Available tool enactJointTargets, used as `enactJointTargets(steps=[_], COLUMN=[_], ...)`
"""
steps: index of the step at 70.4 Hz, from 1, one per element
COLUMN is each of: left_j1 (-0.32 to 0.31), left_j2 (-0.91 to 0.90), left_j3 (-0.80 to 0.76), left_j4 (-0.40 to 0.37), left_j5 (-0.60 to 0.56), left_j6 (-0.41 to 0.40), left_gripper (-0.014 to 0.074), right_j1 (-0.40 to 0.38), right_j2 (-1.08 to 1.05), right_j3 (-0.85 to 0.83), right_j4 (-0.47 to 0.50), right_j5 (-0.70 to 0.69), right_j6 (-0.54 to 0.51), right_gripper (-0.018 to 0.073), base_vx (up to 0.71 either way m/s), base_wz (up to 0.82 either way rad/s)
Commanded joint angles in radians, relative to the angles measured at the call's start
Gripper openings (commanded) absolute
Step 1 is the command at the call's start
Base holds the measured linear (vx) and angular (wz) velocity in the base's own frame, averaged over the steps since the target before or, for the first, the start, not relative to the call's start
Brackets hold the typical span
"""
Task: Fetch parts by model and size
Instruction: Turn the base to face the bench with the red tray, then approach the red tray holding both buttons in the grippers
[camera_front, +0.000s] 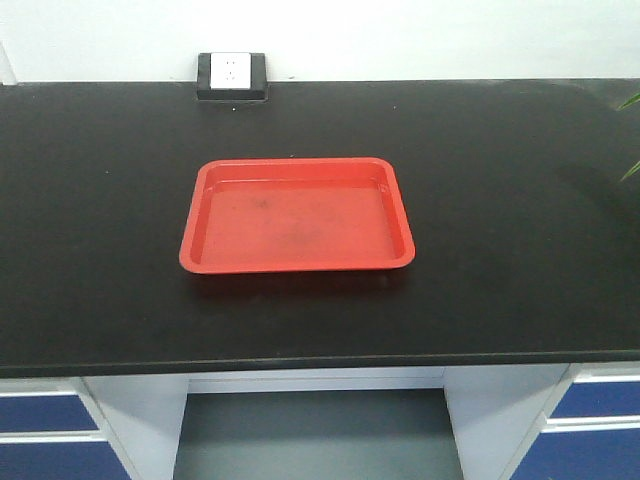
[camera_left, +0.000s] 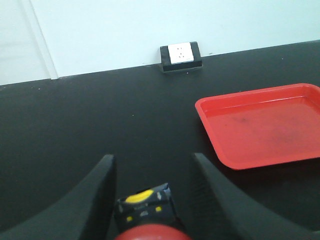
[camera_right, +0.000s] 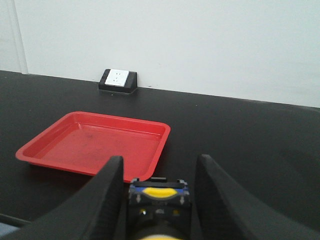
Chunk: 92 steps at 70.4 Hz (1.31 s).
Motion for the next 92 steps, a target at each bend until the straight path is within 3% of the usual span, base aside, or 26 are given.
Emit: enactJointTargets(steps=[1,92], left_j1=[0.001,0.001], left_j2=[0.007,0.007], left_j3=[-0.025,-0.025], left_j4=[0.006,0.006], left_j5=[-0.078,-0.078], left_j6=[-0.002,-0.002], left_gripper=[-0.0006,-0.0006], right_j1=[-0.002,-0.002], right_j2=[0.014,0.014], right_j3=[-0.027,-0.027], right_j4=[-0.016,-0.016], right_j5=[-0.084,-0.084], right_j6=[-0.009,-0.009], right_gripper=[-0.0005,-0.0005], base_vx=[0.15,0.1], base_wz=[0.0,0.0])
